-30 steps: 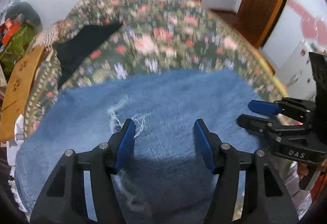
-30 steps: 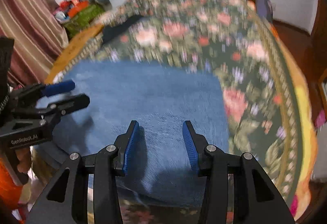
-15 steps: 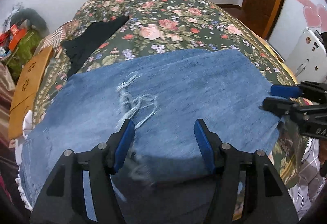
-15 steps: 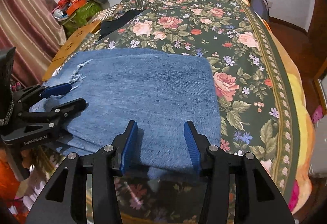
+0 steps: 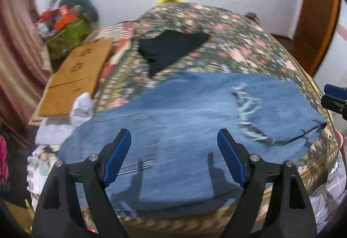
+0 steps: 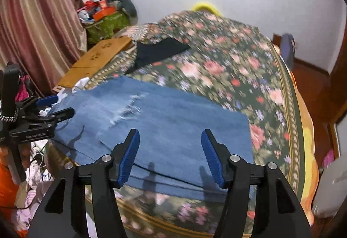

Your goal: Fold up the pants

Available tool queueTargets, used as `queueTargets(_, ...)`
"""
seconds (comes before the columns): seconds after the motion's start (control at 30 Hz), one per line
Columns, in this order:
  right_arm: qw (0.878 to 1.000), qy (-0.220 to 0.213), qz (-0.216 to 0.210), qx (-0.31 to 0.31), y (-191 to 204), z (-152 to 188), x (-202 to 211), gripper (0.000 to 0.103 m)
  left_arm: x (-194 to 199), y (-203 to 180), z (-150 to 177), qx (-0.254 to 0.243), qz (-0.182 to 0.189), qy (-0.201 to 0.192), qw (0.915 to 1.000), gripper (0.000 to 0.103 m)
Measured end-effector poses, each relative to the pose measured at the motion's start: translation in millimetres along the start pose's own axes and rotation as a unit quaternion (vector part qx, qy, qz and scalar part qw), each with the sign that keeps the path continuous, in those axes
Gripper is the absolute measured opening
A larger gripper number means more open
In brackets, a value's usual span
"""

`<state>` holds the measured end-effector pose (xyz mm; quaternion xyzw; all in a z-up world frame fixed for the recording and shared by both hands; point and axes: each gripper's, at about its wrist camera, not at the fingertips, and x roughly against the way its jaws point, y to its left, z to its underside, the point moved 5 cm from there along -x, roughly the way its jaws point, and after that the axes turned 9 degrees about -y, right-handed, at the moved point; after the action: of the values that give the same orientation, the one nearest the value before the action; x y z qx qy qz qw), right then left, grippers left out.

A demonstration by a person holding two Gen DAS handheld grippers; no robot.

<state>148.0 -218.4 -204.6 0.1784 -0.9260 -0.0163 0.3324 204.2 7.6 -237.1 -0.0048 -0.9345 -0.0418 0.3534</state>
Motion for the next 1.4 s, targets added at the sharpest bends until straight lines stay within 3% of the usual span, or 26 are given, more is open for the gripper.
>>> queueTargets(0.3, 0.999, -0.003, -0.022, 0.035, 59.4, -14.0, -26.3, 0.057, 24.9, 88.1, 37.0, 0.066, -0.04, 0.001, 0.997, 0.089)
queueTargets(0.5, 0.998, 0.018, -0.018, 0.055, 85.7, -9.2, -51.9, 0.057, 21.4, 141.2, 78.1, 0.134, -0.057, 0.019, 0.9891, 0.089)
queueTargets(0.6, 0.997, 0.027, -0.009, 0.066, 94.6, -4.7, -61.6, 0.057, 19.0, 154.9, 97.4, 0.16, -0.047, 0.03, 0.9855, 0.089)
queueTargets(0.77, 0.997, 0.048, 0.005, 0.057, 94.2, 9.4, -79.6, 0.057, 6.6, 161.5, 114.7, 0.185, -0.029, 0.056, 0.9807, 0.089)
queueTargets(0.87, 0.997, 0.065, 0.019, 0.049, 87.5, 17.9, -90.0, 0.057, 3.0, 157.4, 121.3, 0.214, 0.0, 0.068, 0.9746, 0.089)
queueTargets(1.03, 0.996, 0.079, 0.018, 0.037, 78.4, 25.6, -97.1, 0.057, 4.7, 151.7, 124.9, 0.229, 0.012, 0.075, 0.9705, 0.089)
queueTargets(1.17, 0.996, 0.074, 0.011, 0.04, 79.3, 26.0, -94.6, 0.057, 5.6, 144.3, 131.7, 0.276, 0.054, 0.088, 0.9555, 0.089)
queueTargets(1.3, 0.997, 0.068, 0.001, 0.036, 78.4, 28.1, -93.8, 0.058, 1.4, 131.6, 132.9, 0.282, 0.067, 0.101, 0.9516, 0.088)
queueTargets(1.4, 0.998, 0.064, -0.007, 0.03, 75.9, 29.2, -92.2, 0.06, -6.7, 126.1, 134.6, 0.303, 0.078, 0.11, 0.9433, 0.088)
